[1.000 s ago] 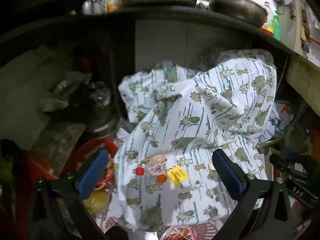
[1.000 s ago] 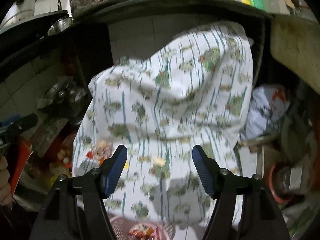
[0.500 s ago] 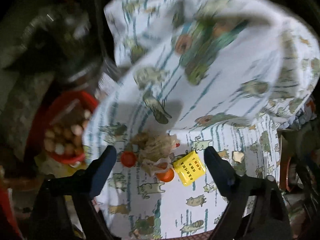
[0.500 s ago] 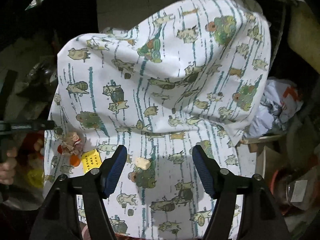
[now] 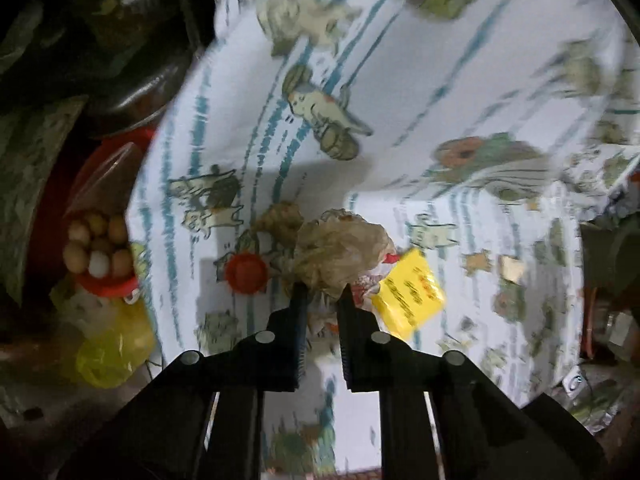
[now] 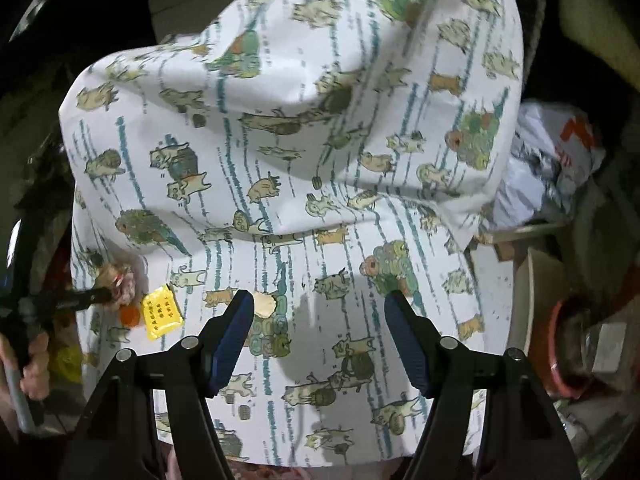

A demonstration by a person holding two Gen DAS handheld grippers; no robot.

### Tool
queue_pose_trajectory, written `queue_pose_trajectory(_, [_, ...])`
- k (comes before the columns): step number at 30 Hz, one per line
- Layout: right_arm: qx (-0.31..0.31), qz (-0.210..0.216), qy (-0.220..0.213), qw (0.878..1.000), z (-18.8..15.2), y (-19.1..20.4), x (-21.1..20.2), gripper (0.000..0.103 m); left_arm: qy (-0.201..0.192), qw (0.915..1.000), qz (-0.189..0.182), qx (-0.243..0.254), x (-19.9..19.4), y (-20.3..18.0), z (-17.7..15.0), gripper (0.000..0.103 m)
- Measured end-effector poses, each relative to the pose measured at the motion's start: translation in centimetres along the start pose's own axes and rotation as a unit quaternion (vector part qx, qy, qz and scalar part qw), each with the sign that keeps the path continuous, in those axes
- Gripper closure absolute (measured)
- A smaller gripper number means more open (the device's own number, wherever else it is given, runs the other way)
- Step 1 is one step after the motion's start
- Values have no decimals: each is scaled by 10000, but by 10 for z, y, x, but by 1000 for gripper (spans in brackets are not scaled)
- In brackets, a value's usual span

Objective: Collect trash
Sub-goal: 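Grasp the crumpled paper ball with the left gripper while the right gripper closes on the beige crust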

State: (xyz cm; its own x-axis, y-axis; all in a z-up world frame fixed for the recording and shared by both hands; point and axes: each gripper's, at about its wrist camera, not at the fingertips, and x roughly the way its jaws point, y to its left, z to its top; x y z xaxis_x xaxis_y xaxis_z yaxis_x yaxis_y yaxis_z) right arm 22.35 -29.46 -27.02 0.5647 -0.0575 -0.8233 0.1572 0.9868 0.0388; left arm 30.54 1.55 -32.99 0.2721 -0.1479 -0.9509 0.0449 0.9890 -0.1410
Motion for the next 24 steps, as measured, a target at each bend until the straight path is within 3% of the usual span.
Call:
queue_pose_trajectory(4, [293,338,193,9988,2,-2,4,33,-440,9989,-99,134,-51,-9,-22,90])
queue_pose_trajectory(9, [256,449,378,9979,-4,12,11,33,-803,9965,154,188,-90,-8,-45,90])
queue_pose_trajectory(14, [45,549,510,9972,-6,31,20,33,-869,9959,222,146,-94,-2,-50,90])
queue_pose_trajectory(18, [-24,729,1051,9918,-2,40,55,33,-1067,9922,630,102,-87,-1,-38,89])
queue_pose_trajectory(22, [77,549,1598,9856,2,39,102,37,-865,9942,280,-568,-79,21,-24,89])
queue_pose_trajectory(24, [218,554,1753,9827,3,38,118,38,-830,9940,264,-659,-76,27,-19,89])
